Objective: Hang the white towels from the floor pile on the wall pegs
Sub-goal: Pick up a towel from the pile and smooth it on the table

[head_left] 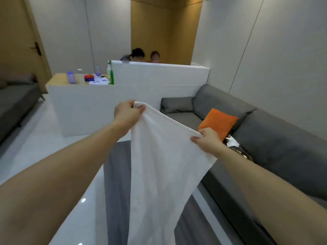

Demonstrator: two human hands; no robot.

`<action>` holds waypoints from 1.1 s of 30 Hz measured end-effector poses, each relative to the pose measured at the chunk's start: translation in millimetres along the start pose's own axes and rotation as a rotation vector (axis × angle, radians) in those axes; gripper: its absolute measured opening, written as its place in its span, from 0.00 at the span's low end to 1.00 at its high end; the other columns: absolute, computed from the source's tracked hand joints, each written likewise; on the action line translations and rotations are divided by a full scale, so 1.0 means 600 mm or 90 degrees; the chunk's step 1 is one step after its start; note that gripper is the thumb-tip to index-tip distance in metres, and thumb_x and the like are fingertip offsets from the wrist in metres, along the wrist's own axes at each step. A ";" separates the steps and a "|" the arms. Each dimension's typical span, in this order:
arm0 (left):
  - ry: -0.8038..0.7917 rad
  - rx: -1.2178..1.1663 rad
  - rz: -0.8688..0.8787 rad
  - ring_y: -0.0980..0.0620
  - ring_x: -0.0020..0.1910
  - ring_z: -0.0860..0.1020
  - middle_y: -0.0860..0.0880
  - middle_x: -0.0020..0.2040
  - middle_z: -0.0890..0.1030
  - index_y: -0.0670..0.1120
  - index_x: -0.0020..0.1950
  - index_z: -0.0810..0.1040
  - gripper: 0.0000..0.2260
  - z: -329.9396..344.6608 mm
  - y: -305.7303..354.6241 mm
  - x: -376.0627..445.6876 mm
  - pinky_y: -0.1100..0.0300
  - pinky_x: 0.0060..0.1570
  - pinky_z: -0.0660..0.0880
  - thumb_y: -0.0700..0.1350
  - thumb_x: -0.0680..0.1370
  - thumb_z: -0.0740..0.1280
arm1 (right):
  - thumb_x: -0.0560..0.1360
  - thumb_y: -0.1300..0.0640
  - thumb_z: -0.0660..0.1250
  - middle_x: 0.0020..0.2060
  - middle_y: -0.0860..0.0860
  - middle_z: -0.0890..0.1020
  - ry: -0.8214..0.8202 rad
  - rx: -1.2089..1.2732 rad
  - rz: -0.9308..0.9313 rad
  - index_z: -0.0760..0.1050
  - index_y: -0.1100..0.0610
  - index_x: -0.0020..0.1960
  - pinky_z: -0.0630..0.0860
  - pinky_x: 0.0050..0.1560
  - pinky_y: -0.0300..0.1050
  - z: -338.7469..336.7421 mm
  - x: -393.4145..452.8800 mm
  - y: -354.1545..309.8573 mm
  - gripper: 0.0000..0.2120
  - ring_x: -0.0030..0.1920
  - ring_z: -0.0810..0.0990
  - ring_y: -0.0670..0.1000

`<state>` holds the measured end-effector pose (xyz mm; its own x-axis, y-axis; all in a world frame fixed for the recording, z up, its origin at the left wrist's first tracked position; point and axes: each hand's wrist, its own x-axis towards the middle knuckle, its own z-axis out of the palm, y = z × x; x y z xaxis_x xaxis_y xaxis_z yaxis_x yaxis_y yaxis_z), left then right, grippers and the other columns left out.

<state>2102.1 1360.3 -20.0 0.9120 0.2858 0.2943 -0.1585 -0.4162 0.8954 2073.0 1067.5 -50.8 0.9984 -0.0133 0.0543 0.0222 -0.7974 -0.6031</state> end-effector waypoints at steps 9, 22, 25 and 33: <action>0.212 0.039 0.001 0.47 0.48 0.80 0.49 0.46 0.83 0.54 0.47 0.84 0.05 -0.127 0.018 0.145 0.55 0.48 0.76 0.52 0.75 0.70 | 0.74 0.49 0.71 0.32 0.53 0.81 0.214 -0.019 -0.185 0.83 0.55 0.40 0.67 0.36 0.44 -0.044 0.227 -0.135 0.10 0.38 0.79 0.56; 0.232 0.145 -0.165 0.51 0.43 0.81 0.55 0.39 0.83 0.55 0.40 0.83 0.04 -0.047 -0.150 -0.132 0.58 0.45 0.77 0.48 0.75 0.72 | 0.73 0.67 0.68 0.43 0.55 0.83 0.082 -0.046 -0.291 0.85 0.57 0.50 0.65 0.41 0.43 0.117 0.119 0.091 0.11 0.45 0.78 0.57; 0.227 0.205 -0.261 0.51 0.40 0.80 0.58 0.37 0.81 0.56 0.40 0.83 0.04 -0.002 -0.227 -0.259 0.55 0.43 0.79 0.48 0.75 0.72 | 0.73 0.66 0.68 0.44 0.54 0.84 0.032 -0.056 -0.271 0.85 0.57 0.49 0.69 0.43 0.45 0.177 0.052 0.178 0.10 0.46 0.79 0.57; 0.076 0.347 -0.429 0.51 0.41 0.78 0.52 0.41 0.83 0.53 0.47 0.85 0.05 0.122 -0.370 -0.607 0.61 0.39 0.70 0.48 0.78 0.69 | 0.76 0.61 0.68 0.48 0.53 0.85 -0.194 -0.106 -0.154 0.85 0.55 0.52 0.74 0.48 0.47 0.297 -0.179 0.462 0.08 0.50 0.80 0.58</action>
<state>1833.0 1285.6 -350.0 0.6961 0.6949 -0.1803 0.6307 -0.4719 0.6161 1980.8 955.6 -365.7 0.9355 0.3453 -0.0747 0.2740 -0.8427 -0.4635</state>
